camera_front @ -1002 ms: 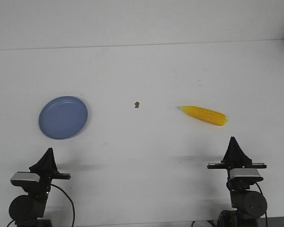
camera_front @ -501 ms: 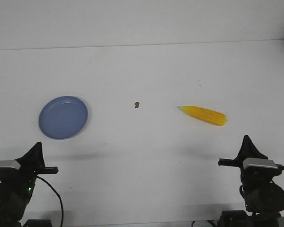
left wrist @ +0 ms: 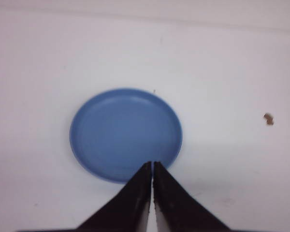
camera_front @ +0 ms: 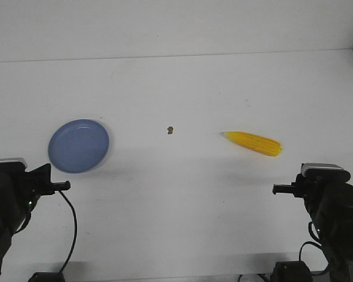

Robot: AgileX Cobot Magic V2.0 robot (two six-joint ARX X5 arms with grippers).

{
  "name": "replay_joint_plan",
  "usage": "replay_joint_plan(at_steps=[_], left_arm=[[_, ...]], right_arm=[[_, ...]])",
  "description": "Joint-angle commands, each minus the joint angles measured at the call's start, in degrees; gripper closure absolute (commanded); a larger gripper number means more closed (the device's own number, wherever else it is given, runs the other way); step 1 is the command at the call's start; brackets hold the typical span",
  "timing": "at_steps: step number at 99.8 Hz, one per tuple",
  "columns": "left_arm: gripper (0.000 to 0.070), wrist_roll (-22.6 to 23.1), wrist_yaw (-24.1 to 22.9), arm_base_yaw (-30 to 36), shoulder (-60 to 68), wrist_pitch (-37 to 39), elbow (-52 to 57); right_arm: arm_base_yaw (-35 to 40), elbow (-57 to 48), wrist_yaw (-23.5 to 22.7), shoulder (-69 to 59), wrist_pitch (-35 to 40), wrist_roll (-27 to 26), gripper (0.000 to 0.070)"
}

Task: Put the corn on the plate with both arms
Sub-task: 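Move the left gripper forward to the edge of the blue plate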

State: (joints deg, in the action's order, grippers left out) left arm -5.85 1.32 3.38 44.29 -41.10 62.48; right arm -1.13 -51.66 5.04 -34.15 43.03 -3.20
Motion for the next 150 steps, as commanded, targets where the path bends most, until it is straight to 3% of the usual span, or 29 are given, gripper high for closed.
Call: replay_joint_plan(at_steps=[1, 32, 39, 44, 53, 59, 64, 94, 113, 135, 150], left_arm=[[0.0685, 0.7, -0.2, -0.1, 0.8, -0.3, 0.9], [0.0684, 0.7, -0.3, -0.1, 0.8, -0.7, 0.9], [0.0669, 0.7, -0.3, -0.1, 0.6, -0.8, 0.9], [0.058, 0.6, -0.3, -0.1, 0.5, -0.8, 0.9], [0.03, 0.3, -0.3, -0.1, 0.5, -0.8, 0.9], [0.022, 0.4, -0.3, -0.1, 0.5, -0.8, 0.9], [0.0208, 0.4, -0.2, -0.1, 0.5, -0.9, 0.9], [0.0207, -0.7, -0.5, -0.5, 1.8, 0.8, 0.9], [0.0199, -3.0, -2.4, -5.0, 9.3, 4.5, 1.8], [0.0198, -5.7, 3.7, -11.6, 24.1, 5.5, 5.7], [0.0198, -5.8, 4.7, -13.7, 31.4, 8.9, 6.1]], right_arm=[[0.2, -0.8, -1.2, -0.5, -0.1, 0.2, 0.0698], [0.2, -0.8, -2.6, 0.0, -0.1, -0.1, 0.0697], [0.2, -0.8, -2.7, 0.0, 0.0, -0.1, 0.067], [0.2, -0.8, -2.7, 0.0, 0.3, 0.0, 0.0594], [0.2, -0.8, -2.7, 0.0, 0.4, -0.1, 0.0394], [0.2, -0.8, -2.7, 0.0, 0.3, -0.1, 0.0309], [0.2, -0.8, -2.7, 0.0, 0.3, -0.1, 0.0276], [0.2, -0.8, -2.7, 0.0, 0.3, -0.1, 0.0275], [0.2, -0.8, -2.6, 0.0, 0.3, -0.1, 0.0275], [0.2, -0.8, -2.7, 0.0, 0.3, -0.1, 0.0275], [0.2, -0.8, -2.7, 0.0, 0.3, -0.1, 0.0275]])
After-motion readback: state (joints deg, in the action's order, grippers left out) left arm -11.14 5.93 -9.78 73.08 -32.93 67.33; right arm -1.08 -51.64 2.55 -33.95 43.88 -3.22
